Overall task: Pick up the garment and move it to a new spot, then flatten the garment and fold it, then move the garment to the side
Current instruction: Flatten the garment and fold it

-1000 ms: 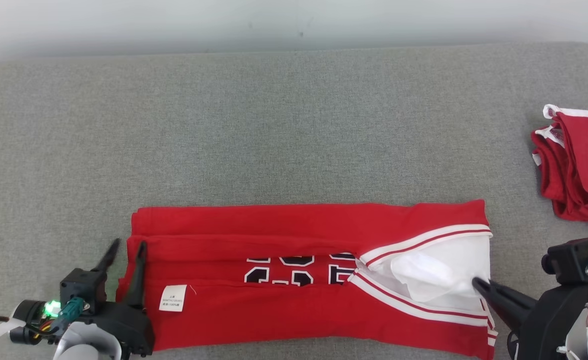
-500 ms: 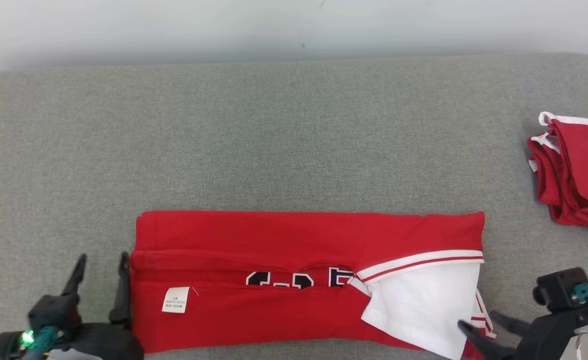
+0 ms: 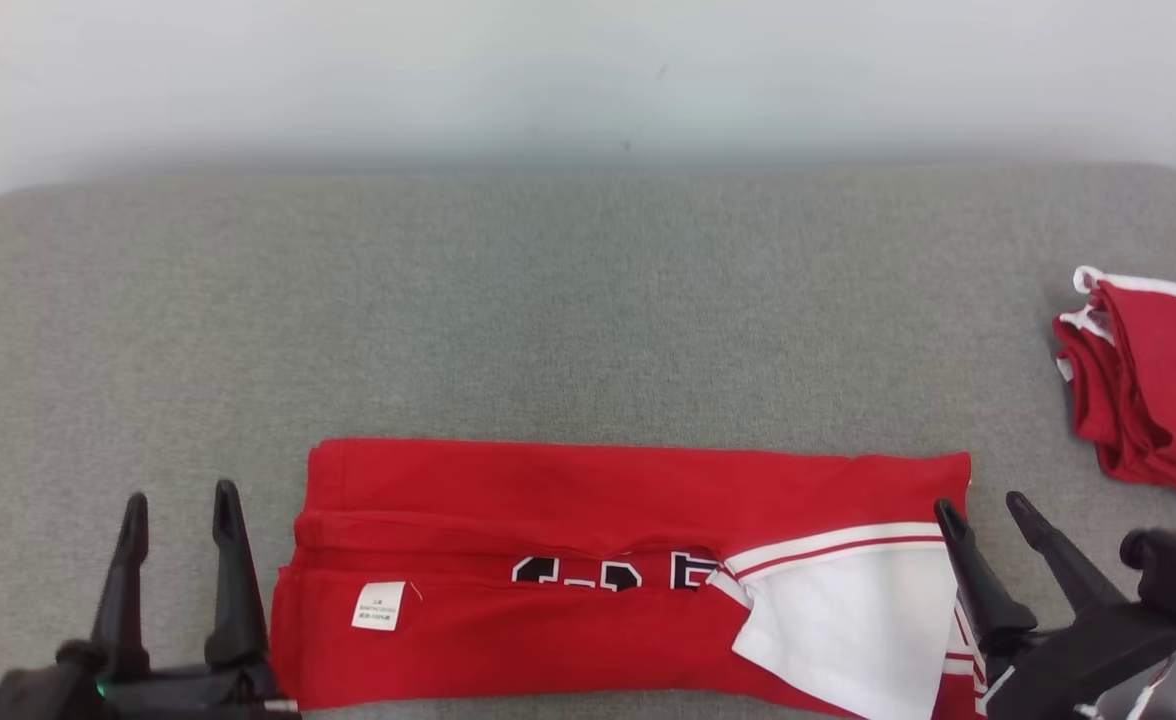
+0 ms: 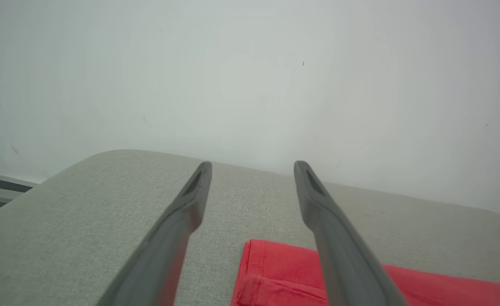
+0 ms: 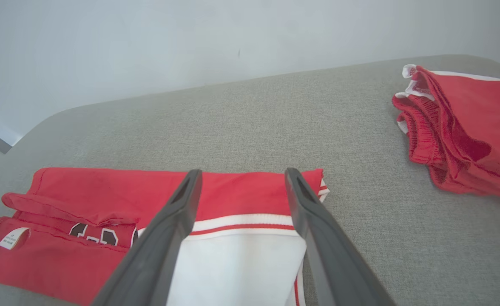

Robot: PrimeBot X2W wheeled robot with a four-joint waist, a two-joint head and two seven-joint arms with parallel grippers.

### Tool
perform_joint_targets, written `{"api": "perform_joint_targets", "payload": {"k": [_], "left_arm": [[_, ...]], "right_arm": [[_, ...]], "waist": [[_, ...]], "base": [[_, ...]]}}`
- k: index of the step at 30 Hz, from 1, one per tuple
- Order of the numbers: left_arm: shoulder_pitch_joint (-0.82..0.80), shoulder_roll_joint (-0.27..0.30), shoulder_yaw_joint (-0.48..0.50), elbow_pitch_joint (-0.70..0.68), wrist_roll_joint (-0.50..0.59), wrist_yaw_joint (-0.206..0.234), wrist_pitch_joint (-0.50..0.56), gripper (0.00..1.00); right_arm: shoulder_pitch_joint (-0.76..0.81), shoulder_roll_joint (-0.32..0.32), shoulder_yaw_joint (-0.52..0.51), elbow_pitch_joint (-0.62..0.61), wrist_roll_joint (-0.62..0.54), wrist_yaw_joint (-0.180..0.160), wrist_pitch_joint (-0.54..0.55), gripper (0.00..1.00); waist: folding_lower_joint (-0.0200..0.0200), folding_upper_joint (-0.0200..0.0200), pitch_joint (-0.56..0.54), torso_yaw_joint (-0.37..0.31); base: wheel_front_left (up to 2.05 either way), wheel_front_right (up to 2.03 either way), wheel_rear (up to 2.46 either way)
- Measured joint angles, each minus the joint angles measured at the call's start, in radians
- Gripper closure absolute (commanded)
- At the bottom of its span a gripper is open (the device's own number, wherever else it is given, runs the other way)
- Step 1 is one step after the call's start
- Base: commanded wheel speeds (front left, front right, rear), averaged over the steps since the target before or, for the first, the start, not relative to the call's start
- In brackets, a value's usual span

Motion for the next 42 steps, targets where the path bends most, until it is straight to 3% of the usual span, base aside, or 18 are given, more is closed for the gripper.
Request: {"api": "perform_joint_targets", "payload": {"k": [5,12,17,30,36,39,40,42], "left_arm": [[0.062,-0.086,0.067,-0.004,0.04,-0.088,0.0,0.0],[0.119,-0.13,0.114,-0.014,0.051,-0.165,0.0,0.0],[0.138,-0.139,0.123,-0.018,0.057,-0.181,0.0,0.0],[0.132,-0.144,0.092,-0.018,0.071,-0.188,0.0,0.0],[0.127,-0.137,0.087,-0.017,0.063,-0.188,0.0,0.0],[0.118,-0.133,0.089,-0.017,0.063,-0.188,0.0,0.0],[0.118,-0.132,0.091,-0.018,0.063,-0.188,0.0,0.0],[0.118,-0.132,0.097,-0.017,0.063,-0.188,0.0,0.0]], "right_arm": [[0.015,0.071,-0.009,0.155,-0.051,0.0,-0.12,0.0],[0.019,0.128,-0.08,0.297,-0.151,0.0,-0.066,0.0],[-0.031,0.145,-0.112,0.339,-0.187,0.0,0.018,0.0],[-0.164,0.165,-0.207,0.472,-0.274,0.0,0.361,0.0],[-0.187,0.163,-0.199,0.498,-0.257,0.0,0.41,0.0],[-0.196,0.162,-0.198,0.502,-0.247,0.0,0.407,0.85],[-0.202,0.162,-0.198,0.502,-0.247,0.0,0.399,1.0],[-0.21,0.163,-0.204,0.5,-0.256,0.0,0.379,1.0]], "waist": [[0.0,0.0,-0.045,0.01],[-0.0001,0.0,-0.098,0.024],[-0.0001,0.0,-0.111,0.04],[0.0001,0.0,-0.093,0.085],[0.0001,0.0,-0.075,0.1],[0.0,0.0,-0.065,0.105],[0.0,0.0,-0.062,0.105],[0.0002,0.0001,-0.056,0.103]], "base": [[0.0,0.0,0.0],[0.0,0.0,0.0],[0.0,0.0,0.0],[0.0,0.0,0.0],[0.0,0.0,0.0],[0.0,0.0,0.0],[0.0,0.0,0.0],[0.0,0.0,0.0]]}}
